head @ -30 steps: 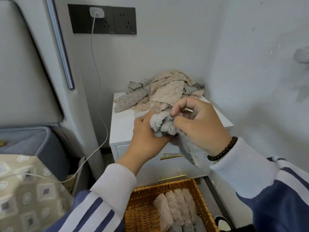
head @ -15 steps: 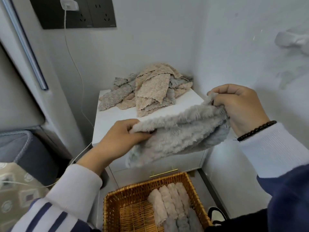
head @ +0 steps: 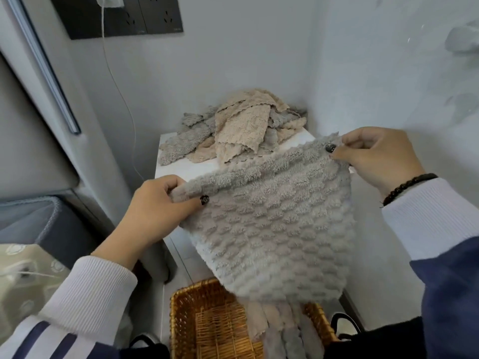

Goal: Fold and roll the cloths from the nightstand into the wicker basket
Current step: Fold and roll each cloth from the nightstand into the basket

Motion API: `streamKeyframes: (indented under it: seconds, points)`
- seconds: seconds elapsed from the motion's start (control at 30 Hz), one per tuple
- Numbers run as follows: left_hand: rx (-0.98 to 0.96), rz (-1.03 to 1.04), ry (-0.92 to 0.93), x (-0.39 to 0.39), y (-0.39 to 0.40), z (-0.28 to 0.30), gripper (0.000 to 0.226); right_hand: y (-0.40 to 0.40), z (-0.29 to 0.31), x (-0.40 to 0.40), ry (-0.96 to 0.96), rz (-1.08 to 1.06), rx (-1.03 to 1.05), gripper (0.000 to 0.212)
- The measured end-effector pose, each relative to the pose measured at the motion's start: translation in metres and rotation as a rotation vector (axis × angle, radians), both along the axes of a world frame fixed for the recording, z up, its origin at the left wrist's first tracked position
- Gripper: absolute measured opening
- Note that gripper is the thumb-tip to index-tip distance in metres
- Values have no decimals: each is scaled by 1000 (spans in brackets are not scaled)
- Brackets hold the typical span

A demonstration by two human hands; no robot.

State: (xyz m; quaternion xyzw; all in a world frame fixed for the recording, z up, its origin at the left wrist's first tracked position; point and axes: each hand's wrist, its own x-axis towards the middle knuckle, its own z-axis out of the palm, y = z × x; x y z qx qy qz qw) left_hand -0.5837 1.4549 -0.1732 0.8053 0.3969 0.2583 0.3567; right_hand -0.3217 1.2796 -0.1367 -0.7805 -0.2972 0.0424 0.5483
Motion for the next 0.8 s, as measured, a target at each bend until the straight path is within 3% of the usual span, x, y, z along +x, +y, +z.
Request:
streamKeyframes:
  seconds: [0.13,0.23,0.3,0.33,0.4,0.43,0.47,0.53,0.6,0.67,0.73,0.8]
  points:
    - [159,68,72,-7,-1,0,16,8,-2,-1,-35,17,-81,15]
    - [172,103,49,-13,-2,5,13,13,-3,-7,31,63,-6,16]
    - [14,120,-112,-16,-1,12,13,15,4,-14,40,52,172,18]
    - [-116,124,-288,-18,-2,19,13,16,10,-17,53,41,318,20]
    - [-473,45,-669,-22,-3,30,19,17,21,-22,139,97,581,19]
    - [-615,-27,-727,-23,-3,30,18,21,19,-24,205,174,602,15]
    - [-717,-59,-678,-20,-7,27,17,27,11,-28,296,247,523,11]
    - [-811,-7,-419,-11,-16,8,19,40,-18,-40,481,364,126,2]
    - [-834,55,-243,1,-21,-6,27,46,-39,-50,416,359,-229,15]
    - [-884,106,-232,7,-19,-6,29,53,-37,-48,425,268,-150,20]
    - [-979,168,-391,6,-12,0,29,55,-23,-40,609,209,69,19]
    - [-1089,148,-499,2,-10,2,32,51,-24,-36,863,282,93,24]
